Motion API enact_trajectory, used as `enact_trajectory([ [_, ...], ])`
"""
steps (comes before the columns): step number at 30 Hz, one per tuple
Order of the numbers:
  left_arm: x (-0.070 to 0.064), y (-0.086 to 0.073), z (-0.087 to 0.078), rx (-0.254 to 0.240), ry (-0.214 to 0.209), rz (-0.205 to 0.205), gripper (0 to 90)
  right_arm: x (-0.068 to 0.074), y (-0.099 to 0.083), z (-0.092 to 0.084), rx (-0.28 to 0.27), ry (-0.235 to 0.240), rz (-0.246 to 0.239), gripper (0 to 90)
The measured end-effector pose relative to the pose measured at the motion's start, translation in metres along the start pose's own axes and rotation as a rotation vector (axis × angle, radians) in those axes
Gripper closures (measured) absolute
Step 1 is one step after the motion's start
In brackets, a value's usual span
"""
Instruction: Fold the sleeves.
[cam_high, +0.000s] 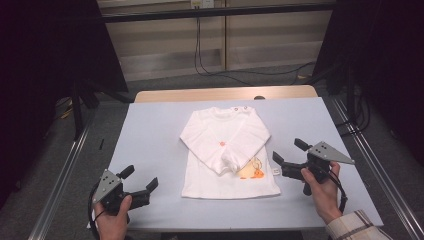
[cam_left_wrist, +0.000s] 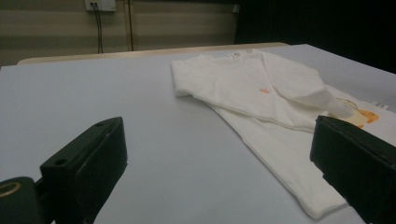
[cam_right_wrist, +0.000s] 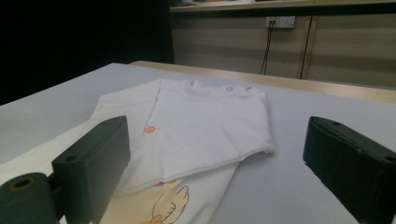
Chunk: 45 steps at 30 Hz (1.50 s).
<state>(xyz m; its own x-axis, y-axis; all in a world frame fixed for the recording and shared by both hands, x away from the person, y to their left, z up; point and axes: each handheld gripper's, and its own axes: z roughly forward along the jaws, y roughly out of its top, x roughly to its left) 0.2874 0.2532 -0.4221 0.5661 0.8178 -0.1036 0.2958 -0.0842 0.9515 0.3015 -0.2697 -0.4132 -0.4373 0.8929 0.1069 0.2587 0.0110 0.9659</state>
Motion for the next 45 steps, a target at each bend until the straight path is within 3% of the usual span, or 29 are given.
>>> enact_trajectory([
  [10,0.001,0.000,-0.001,-0.013,0.003,-0.001,4.0,-0.005,-0.004,-0.020,-0.050,-0.053,-0.017,6.1],
  [17,0.001,0.000,-0.001,-0.028,0.005,-0.025,4.0,-0.009,-0.008,-0.034,-0.066,-0.084,-0.037,5.7],
  [22,-0.001,0.002,-0.001,-0.032,0.023,-0.008,3.9,-0.012,-0.012,-0.042,-0.073,-0.105,-0.036,5.3],
  [29,0.003,0.003,-0.005,-0.064,0.051,-0.035,3.9,-0.012,-0.016,-0.055,-0.110,-0.152,-0.064,5.3],
  [36,0.004,0.003,-0.011,-0.083,0.081,-0.045,3.4,-0.015,-0.025,-0.071,-0.093,-0.150,-0.038,5.0],
  [45,0.006,0.003,-0.010,-0.082,0.077,-0.052,3.3,-0.016,-0.026,-0.068,-0.070,-0.131,-0.046,3.9],
])
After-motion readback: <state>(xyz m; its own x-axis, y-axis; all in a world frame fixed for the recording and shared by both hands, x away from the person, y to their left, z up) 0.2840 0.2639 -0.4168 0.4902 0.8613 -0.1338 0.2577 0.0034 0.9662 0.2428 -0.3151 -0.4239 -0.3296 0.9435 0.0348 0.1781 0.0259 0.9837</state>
